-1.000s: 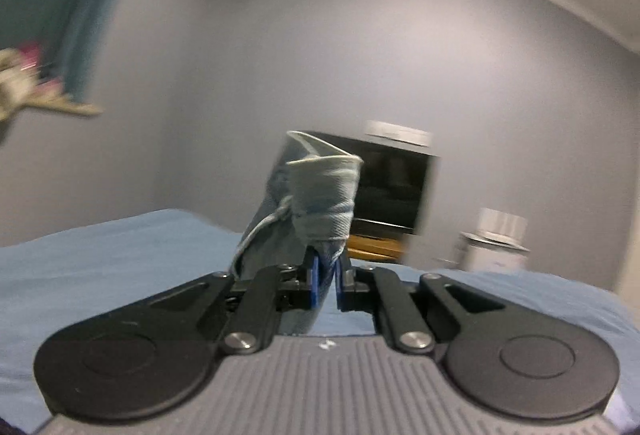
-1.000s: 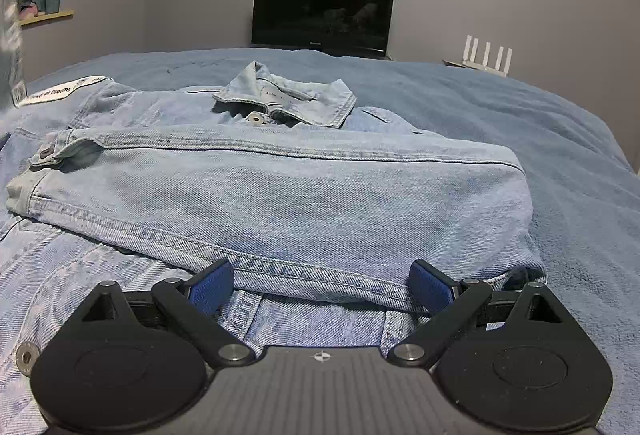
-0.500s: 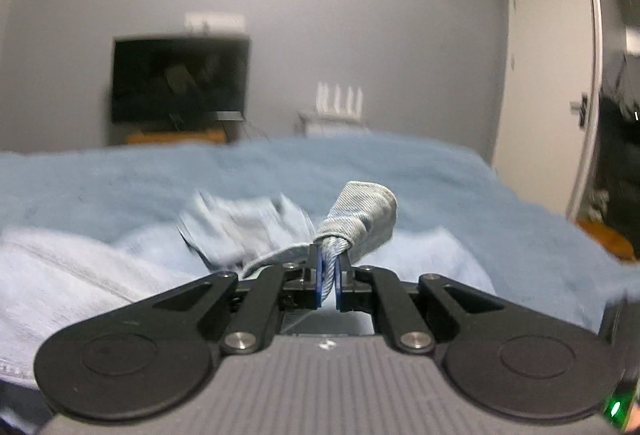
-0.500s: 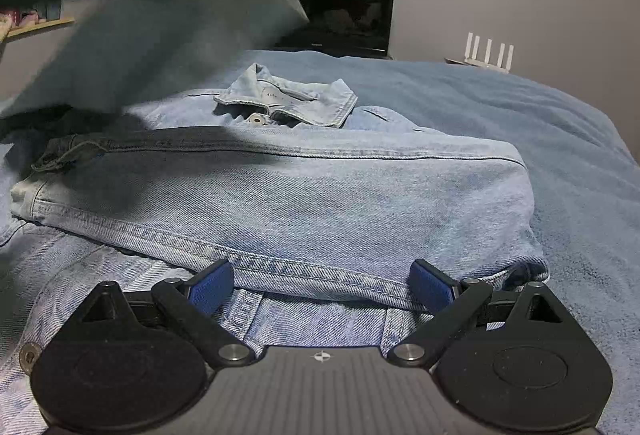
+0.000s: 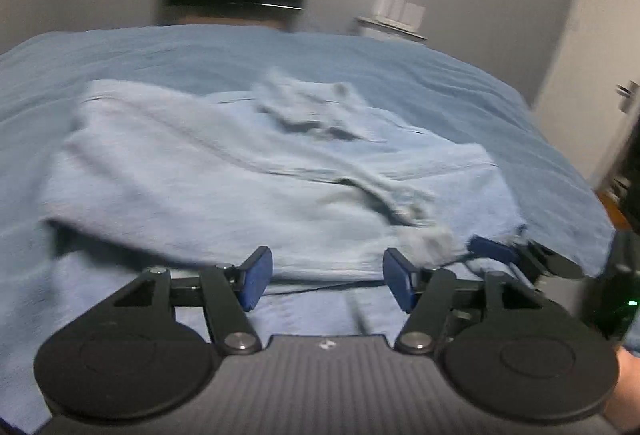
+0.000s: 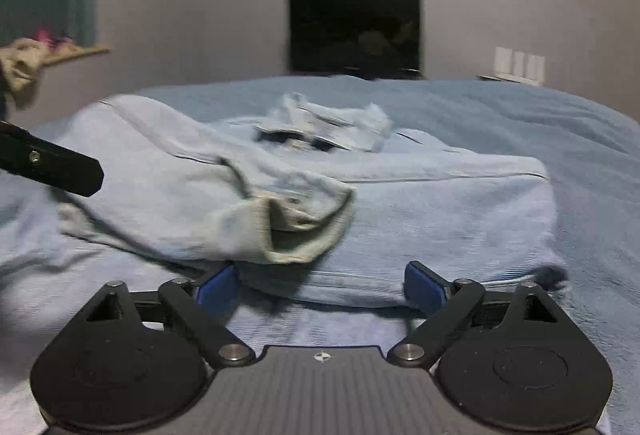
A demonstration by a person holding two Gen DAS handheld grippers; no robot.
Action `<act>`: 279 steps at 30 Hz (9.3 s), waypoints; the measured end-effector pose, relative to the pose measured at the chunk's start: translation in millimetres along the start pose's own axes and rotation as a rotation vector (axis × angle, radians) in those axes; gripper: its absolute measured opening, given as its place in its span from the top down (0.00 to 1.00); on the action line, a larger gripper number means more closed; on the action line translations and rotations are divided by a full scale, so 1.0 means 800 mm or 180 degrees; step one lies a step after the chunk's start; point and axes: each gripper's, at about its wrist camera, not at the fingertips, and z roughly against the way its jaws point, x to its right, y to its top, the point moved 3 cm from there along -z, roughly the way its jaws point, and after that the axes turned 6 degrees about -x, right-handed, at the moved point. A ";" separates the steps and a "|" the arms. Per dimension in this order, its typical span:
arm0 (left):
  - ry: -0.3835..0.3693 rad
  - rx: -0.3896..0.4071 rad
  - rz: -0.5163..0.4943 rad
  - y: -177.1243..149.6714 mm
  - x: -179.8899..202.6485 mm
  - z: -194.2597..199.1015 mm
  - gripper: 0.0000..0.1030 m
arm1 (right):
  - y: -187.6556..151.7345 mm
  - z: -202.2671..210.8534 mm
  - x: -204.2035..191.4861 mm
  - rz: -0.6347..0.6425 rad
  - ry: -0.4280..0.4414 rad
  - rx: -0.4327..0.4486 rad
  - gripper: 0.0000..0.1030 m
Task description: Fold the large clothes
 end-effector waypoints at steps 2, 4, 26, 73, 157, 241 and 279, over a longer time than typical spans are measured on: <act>0.0118 0.0051 0.0082 -0.002 -0.019 0.007 0.42 | 0.004 0.004 -0.004 -0.0059 0.0254 -0.0080 0.16; 0.0196 0.0082 0.0105 -0.003 -0.033 0.008 0.42 | 0.007 0.007 -0.007 -0.0221 0.0506 -0.0150 0.18; -0.0105 -0.0055 0.0457 -0.008 -0.096 -0.033 0.42 | 0.058 0.038 0.021 -0.1401 -0.0078 0.0285 0.82; 0.0553 0.0382 0.1054 0.024 -0.193 -0.013 0.48 | 0.173 -0.035 -0.085 -0.0719 0.0219 0.0013 0.38; 0.0560 0.0222 0.1388 0.000 -0.223 -0.055 0.37 | 0.172 -0.179 -0.123 -0.1065 0.0195 -0.0216 0.77; -0.0235 -0.1735 0.1147 -0.141 -0.152 0.106 0.31 | -0.101 0.242 0.120 -0.2123 0.0333 -0.2533 0.40; -0.0676 -0.1302 0.1557 -0.135 -0.170 0.148 0.82 | -0.061 0.271 0.125 -0.2253 0.0828 -0.1634 0.80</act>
